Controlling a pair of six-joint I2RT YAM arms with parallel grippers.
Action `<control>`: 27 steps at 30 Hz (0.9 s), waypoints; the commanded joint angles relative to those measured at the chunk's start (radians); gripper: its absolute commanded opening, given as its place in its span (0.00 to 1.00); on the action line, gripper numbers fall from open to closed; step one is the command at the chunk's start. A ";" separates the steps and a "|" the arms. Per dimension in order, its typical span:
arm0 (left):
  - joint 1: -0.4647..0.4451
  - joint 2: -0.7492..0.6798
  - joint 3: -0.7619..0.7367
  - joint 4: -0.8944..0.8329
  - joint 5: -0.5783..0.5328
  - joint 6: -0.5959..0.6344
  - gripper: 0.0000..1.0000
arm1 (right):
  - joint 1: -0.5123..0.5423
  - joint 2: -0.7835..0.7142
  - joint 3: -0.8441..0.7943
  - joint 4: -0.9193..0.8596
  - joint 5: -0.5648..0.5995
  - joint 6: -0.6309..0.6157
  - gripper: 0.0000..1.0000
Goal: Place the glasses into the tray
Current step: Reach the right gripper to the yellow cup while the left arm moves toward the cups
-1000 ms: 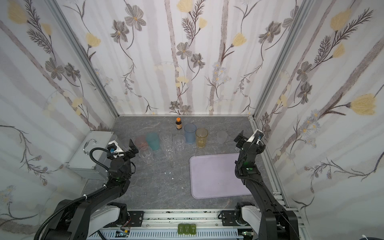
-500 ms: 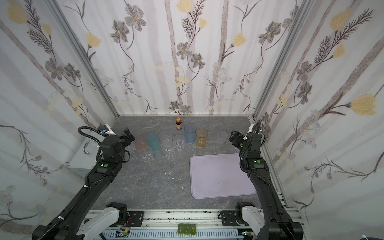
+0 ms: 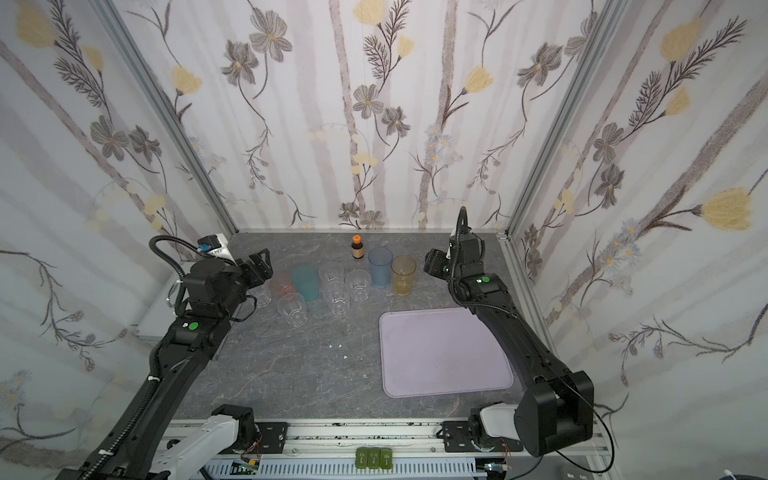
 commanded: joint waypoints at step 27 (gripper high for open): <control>-0.562 0.468 0.099 0.025 -0.148 -0.076 0.93 | 0.079 0.533 0.401 -0.170 0.093 -0.139 0.30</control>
